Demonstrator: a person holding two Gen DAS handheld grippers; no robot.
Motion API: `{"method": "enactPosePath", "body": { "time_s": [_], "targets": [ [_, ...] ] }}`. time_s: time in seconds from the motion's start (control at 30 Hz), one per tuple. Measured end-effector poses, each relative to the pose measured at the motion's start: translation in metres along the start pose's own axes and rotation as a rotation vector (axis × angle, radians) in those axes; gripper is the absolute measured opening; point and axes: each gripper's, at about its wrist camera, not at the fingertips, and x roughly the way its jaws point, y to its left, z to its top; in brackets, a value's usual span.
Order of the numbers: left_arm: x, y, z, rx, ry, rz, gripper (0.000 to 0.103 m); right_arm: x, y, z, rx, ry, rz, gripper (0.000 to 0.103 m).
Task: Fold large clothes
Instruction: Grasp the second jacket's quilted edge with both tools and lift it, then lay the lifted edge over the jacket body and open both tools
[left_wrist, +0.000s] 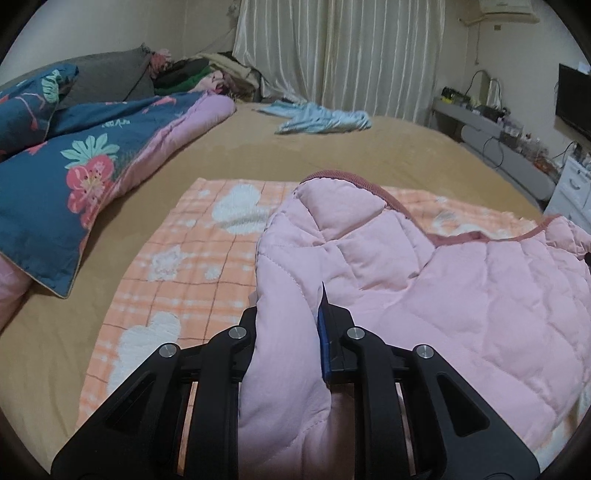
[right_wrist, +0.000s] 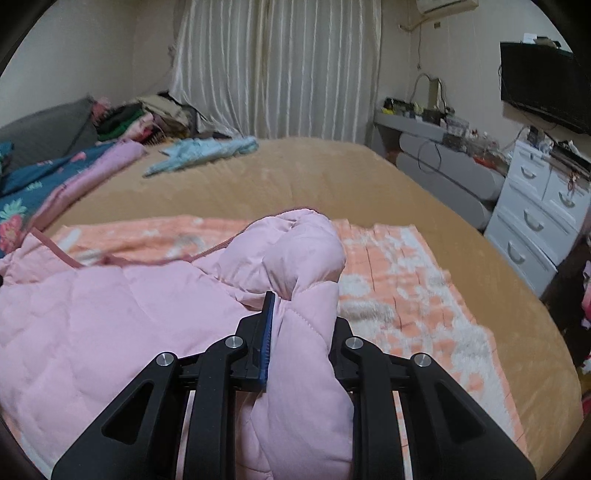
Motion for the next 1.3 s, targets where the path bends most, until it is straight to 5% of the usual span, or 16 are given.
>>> {"method": "enactPosePath", "body": {
  "time_s": [0.33,0.67,0.77,0.83,0.93,1.03,1.17,1.3],
  "targets": [
    [0.037,-0.004,-0.012,0.02,0.069,0.017,0.016,0.051,-0.01,-0.044,0.046,0.134,-0.033,0.025],
    [0.038,-0.006,-0.016,0.025,0.088,0.037,0.026,0.056,-0.013,-0.051,0.068,0.187,-0.035,0.037],
    [0.032,-0.007,-0.017,0.036,0.095,0.049,0.035,0.051,-0.019,-0.05,0.106,0.208,-0.039,0.05],
    [0.025,-0.005,-0.017,0.029,0.096,0.045,0.046,0.041,-0.024,-0.049,0.124,0.204,-0.068,0.075],
    [0.016,-0.004,-0.017,0.02,0.098,0.041,0.068,0.021,-0.025,-0.048,0.096,0.168,-0.061,0.079],
    [0.001,-0.005,-0.017,0.024,0.081,0.031,0.077,-0.004,-0.025,-0.05,0.079,0.131,-0.044,0.095],
    [-0.025,-0.009,-0.017,0.022,0.061,0.02,0.094,-0.038,-0.027,-0.053,0.1,0.097,0.013,0.098],
    [-0.052,-0.012,-0.018,0.013,0.047,0.009,0.094,-0.074,-0.034,-0.058,0.166,0.074,0.09,0.099]
  ]
}}
